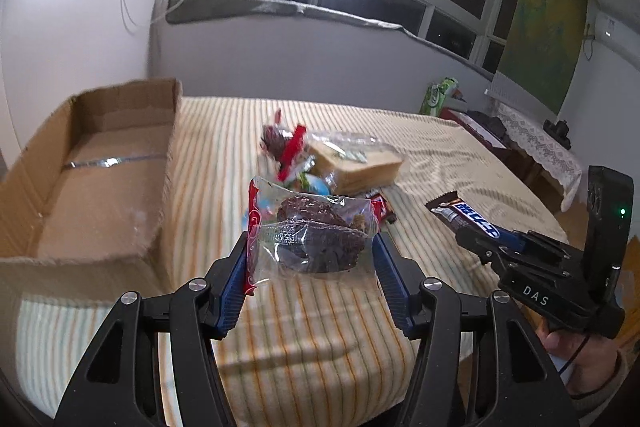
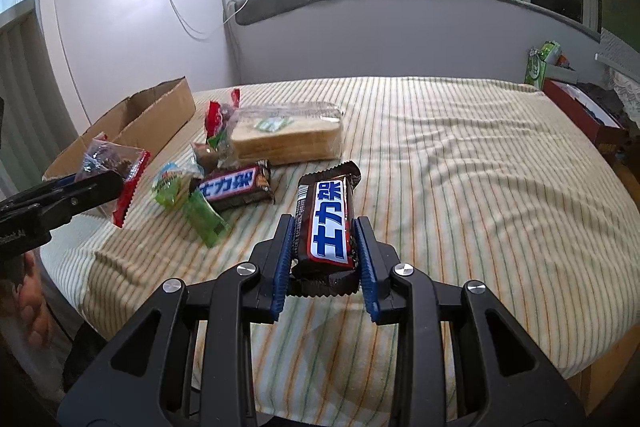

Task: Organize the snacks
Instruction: 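Carry both snacks over the cardboard box and open both tools to drop them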

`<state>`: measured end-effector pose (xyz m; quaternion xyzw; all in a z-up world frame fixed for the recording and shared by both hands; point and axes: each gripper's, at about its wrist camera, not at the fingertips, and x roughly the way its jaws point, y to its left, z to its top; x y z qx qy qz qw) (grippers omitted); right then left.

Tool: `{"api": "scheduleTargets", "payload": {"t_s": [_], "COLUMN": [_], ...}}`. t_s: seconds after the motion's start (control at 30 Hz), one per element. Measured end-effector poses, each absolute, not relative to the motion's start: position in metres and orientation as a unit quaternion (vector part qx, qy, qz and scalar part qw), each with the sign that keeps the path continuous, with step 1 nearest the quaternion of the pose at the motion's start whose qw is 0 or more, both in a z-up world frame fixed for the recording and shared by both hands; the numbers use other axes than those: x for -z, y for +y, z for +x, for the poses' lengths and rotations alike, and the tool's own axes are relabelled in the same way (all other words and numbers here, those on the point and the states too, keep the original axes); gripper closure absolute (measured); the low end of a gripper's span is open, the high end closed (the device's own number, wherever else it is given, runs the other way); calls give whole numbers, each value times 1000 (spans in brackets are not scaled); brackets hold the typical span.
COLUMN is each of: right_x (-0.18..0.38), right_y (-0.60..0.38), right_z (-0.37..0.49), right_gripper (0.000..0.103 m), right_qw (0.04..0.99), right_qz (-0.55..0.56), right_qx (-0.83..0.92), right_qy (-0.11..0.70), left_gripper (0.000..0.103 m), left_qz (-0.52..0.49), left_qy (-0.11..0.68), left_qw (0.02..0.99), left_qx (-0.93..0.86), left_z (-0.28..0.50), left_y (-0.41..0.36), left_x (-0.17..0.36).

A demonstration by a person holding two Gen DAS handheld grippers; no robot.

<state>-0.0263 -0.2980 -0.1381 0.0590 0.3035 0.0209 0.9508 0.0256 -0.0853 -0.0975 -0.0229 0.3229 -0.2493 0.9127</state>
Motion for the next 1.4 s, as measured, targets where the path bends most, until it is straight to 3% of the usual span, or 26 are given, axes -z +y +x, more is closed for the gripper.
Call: {"api": "scheduleTargets", "payload": {"t_s": [0.37, 0.73, 1.4], "right_x": [73, -9, 45], "right_y": [-241, -171, -43], "right_z": [-15, -9, 69], "right_gripper": [72, 72, 72], "right_qw": [969, 981, 945], "right_qz": [17, -32, -71], "right_qx": [-39, -78, -196], "right_qy": [245, 172, 251], "left_gripper": [45, 45, 45], "left_qz": [-46, -60, -106], "left_qy": [276, 194, 247], "left_qw": [936, 965, 959], "left_qx": [213, 164, 85], "left_z": [32, 36, 60], "left_y": [-33, 40, 119], "left_x": [62, -6, 53]}}
